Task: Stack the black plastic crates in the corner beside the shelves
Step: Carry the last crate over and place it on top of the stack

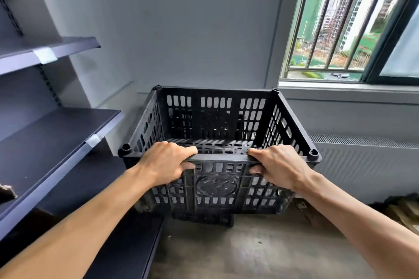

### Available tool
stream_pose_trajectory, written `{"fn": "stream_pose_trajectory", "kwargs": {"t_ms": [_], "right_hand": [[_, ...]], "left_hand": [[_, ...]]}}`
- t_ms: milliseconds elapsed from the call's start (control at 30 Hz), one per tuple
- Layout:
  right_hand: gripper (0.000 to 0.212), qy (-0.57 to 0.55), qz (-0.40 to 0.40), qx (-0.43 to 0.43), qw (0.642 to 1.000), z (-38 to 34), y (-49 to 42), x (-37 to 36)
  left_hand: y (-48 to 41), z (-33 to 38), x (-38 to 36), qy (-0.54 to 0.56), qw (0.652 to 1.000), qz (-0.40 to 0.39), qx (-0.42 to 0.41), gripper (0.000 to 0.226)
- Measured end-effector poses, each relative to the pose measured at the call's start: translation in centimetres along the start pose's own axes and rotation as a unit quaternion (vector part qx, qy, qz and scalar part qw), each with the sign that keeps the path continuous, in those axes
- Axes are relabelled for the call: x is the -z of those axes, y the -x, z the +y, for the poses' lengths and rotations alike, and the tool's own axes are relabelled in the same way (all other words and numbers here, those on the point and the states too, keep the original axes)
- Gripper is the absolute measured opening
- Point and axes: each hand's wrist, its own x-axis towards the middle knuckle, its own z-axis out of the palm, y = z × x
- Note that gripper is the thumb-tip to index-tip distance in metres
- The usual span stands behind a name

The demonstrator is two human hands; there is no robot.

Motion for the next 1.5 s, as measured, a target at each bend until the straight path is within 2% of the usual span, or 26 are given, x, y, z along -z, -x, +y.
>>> {"fn": "stream_pose_trajectory", "kwargs": {"t_ms": [267,467,833,1167,1500], "right_hand": [[0.030,0.035,0.030,0.004,0.999,0.9,-5.9,-0.4],[0.025,0.051,0.037,-0.035,0.997,1.0,-11.5,-3.6],[0.024,0.064,0.042,-0.076,0.994,1.8,-20.8,-6.8],[0.024,0.079,0.029,-0.082,0.993,5.3,-25.0,-9.2],[0.024,0.046,-0.018,-0.066,0.997,10.4,-30.7,-13.3]], "left_hand": [[-2.8,-5.2,-0.5,-0.012,0.998,0.064,-0.012,0.036],[-6.0,-11.2,-3.4,-0.007,0.997,0.073,-0.031,0.036],[-12.6,-21.0,-7.4,0.022,0.995,0.065,-0.071,0.034],[-17.7,-24.2,-11.0,0.043,0.995,0.049,-0.080,0.033],[-23.1,-26.8,-14.7,0.026,0.998,0.012,-0.047,0.031]]}}
